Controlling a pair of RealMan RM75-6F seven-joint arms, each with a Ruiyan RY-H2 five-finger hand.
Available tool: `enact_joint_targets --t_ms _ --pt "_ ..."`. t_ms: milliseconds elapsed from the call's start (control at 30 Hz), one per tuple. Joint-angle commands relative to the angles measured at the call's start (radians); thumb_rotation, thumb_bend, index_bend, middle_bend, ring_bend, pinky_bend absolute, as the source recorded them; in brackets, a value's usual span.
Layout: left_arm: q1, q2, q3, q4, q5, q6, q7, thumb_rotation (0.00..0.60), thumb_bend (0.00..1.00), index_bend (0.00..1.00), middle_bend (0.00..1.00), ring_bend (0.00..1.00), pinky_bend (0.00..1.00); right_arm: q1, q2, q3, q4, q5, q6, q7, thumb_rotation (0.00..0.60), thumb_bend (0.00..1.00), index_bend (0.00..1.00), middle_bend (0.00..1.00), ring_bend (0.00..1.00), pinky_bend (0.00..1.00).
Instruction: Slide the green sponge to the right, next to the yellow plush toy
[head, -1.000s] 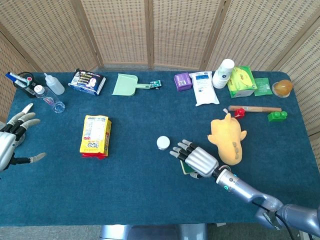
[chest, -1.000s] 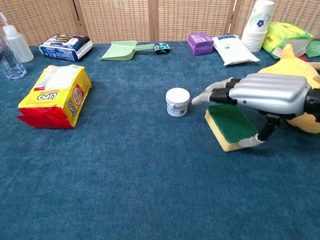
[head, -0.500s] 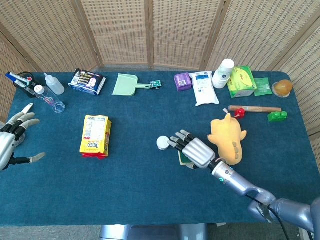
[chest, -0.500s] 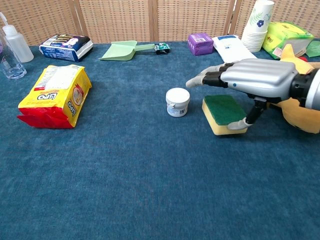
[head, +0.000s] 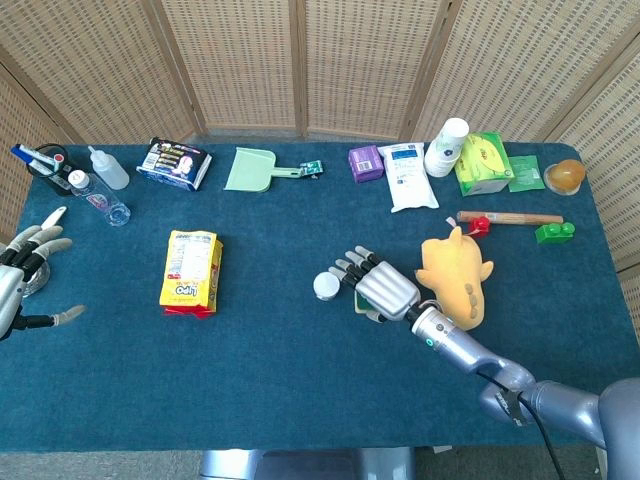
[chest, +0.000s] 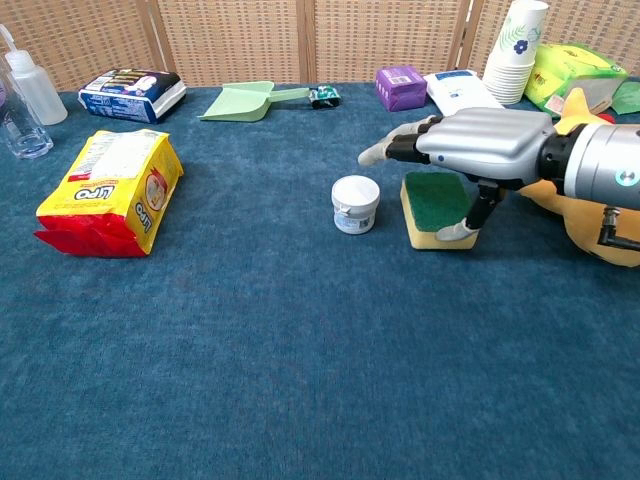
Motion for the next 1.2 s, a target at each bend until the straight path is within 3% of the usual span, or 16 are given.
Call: enact_joint_targets --t_ms 33,233,433,633,967,1200 --pt "0.002 -0.002 0.001 0.004 0.000 0.001 -0.004 0.481 0.10 0.18 0.14 0.10 0.32 0.007 0.005 -0.002 0.007 0.008 -0.014 -0.006 0.600 0.27 0.00 0.00 0.00 0.12" --pt "0.006 -0.003 0.001 0.010 -0.001 0.004 -0.011 0.478 0.10 0.18 0.14 0.11 0.32 -0.010 0.085 -0.021 -0.070 0.010 -0.006 -0.024 0.600 0.27 0.00 0.00 0.00 0.12" --pt "-0.002 -0.010 0.004 0.007 0.009 -0.007 -0.011 0.479 0.10 0.19 0.14 0.11 0.32 -0.052 0.214 -0.019 -0.224 0.038 0.039 -0.040 0.600 0.27 0.00 0.01 0.00 0.13" --pt "0.001 -0.013 0.011 -0.010 0.008 -0.012 0.009 0.481 0.11 0.20 0.16 0.12 0.33 -0.112 0.315 0.007 -0.346 0.102 0.112 -0.043 0.600 0.27 0.01 0.11 0.02 0.20" --pt "0.038 0.003 0.034 -0.041 -0.032 -0.012 0.052 0.479 0.11 0.23 0.20 0.15 0.34 -0.252 0.413 0.032 -0.410 0.199 0.280 -0.054 0.600 0.27 0.21 0.27 0.12 0.28" --pt "0.083 0.002 0.059 -0.049 -0.065 0.003 0.100 0.482 0.11 0.26 0.21 0.15 0.34 -0.377 0.479 0.020 -0.427 0.278 0.395 -0.119 0.600 0.27 0.22 0.27 0.13 0.28"
